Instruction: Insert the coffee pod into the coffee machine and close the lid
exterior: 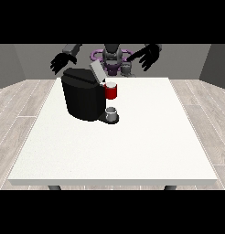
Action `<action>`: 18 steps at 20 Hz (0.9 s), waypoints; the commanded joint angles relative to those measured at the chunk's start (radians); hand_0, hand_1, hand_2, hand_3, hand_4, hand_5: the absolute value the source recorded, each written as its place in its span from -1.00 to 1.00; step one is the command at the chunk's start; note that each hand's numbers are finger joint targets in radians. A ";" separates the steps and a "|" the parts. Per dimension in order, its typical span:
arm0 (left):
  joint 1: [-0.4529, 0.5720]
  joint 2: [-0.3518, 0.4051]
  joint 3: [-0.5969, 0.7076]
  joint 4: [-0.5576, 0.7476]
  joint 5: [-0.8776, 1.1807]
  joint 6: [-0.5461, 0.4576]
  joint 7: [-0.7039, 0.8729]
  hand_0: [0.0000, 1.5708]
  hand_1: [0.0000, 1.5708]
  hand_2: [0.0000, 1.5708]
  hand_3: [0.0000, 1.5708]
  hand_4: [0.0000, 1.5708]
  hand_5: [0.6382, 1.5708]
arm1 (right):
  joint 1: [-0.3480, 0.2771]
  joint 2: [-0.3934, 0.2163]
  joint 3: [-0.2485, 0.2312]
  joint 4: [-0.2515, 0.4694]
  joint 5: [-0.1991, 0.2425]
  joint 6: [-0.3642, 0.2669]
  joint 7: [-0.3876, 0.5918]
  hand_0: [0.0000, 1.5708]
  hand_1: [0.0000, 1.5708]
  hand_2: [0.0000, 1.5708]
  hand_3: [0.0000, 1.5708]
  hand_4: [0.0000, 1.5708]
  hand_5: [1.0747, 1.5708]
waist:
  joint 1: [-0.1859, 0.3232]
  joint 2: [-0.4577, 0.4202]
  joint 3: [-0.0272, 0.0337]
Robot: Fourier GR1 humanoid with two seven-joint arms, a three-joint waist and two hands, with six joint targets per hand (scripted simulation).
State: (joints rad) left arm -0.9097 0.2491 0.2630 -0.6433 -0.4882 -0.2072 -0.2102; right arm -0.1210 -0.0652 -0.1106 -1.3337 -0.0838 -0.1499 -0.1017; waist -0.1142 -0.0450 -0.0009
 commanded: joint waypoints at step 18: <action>0.391 -0.242 0.079 -0.150 0.283 -0.086 -0.014 -1.00 -1.00 -1.00 -1.00 -0.93 1.00 | -0.024 -0.126 0.062 -0.116 0.004 0.177 0.113 -1.00 -1.00 -1.00 -1.00 -1.00 1.00 | 0.239 -0.212 0.0011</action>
State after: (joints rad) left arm -0.5835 0.0437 0.3479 -0.7487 -0.2442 -0.2692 -0.2256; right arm -0.1528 -0.1804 -0.0638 -1.4537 -0.0874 -0.0042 0.0166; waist 0.0836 -0.2496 -0.0002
